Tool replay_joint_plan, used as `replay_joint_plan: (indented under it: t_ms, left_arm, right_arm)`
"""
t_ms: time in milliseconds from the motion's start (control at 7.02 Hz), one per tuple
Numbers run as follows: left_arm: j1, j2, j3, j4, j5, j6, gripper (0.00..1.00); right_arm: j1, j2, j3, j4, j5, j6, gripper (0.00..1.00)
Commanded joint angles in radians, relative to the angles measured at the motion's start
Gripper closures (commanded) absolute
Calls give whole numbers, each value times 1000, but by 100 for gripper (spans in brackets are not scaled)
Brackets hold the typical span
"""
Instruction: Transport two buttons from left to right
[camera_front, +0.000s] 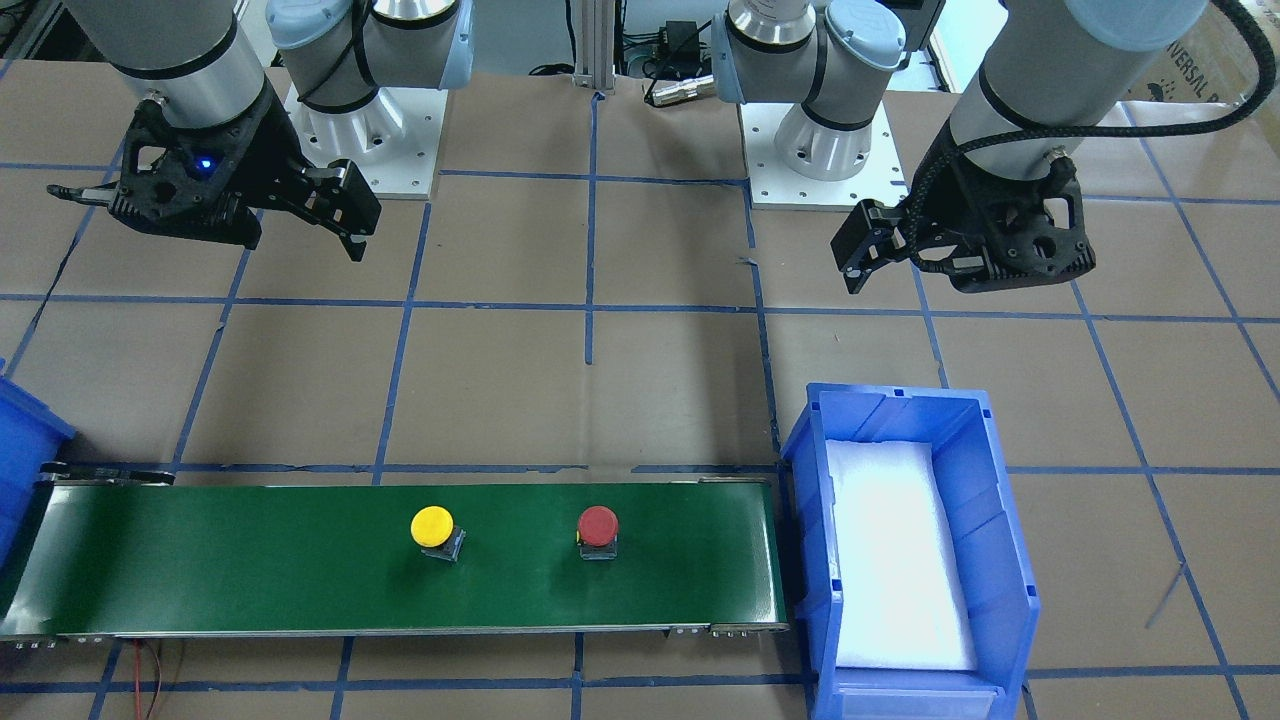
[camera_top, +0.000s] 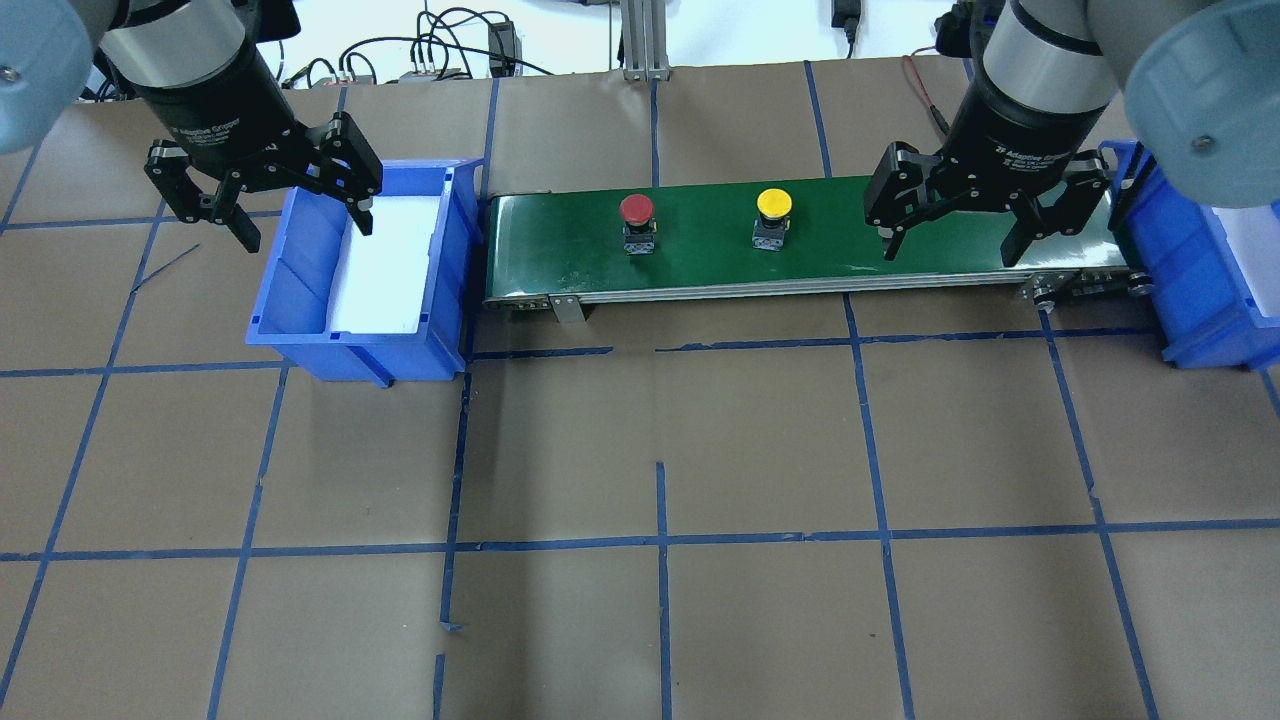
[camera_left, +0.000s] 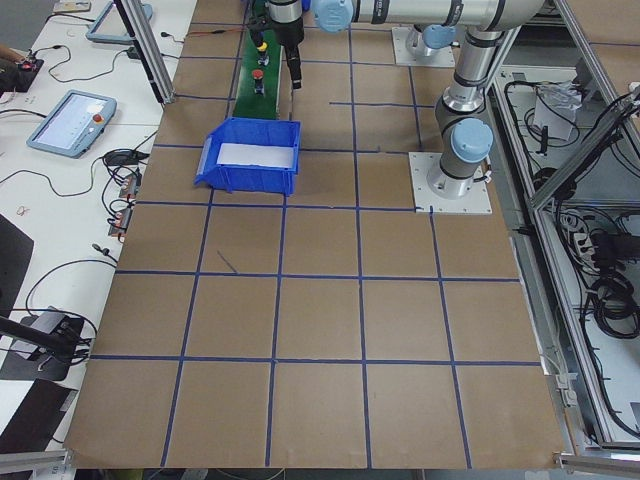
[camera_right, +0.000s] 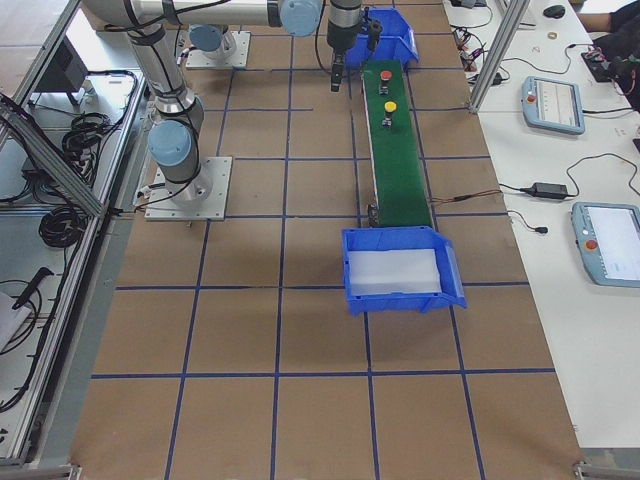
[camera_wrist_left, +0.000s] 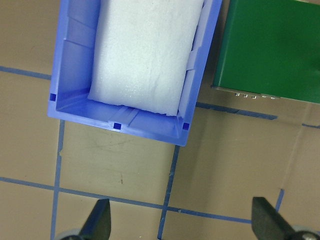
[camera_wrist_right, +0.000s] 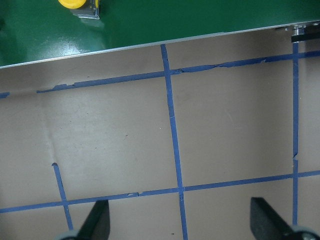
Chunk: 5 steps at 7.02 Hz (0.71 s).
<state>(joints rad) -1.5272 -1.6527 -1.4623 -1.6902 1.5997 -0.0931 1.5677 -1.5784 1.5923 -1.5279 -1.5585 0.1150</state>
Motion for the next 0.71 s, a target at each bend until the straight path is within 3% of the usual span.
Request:
replay_joint_plan:
  t_ms: [0,569]
  left_arm:
    - [-11,4,-6,4,25,3,0]
    - [-13,4,-9,6,16,3,0]
  right_arm:
    - [0,0,0,0,0,0,0]
    - [-2,8,0,-4,-2,-23,0]
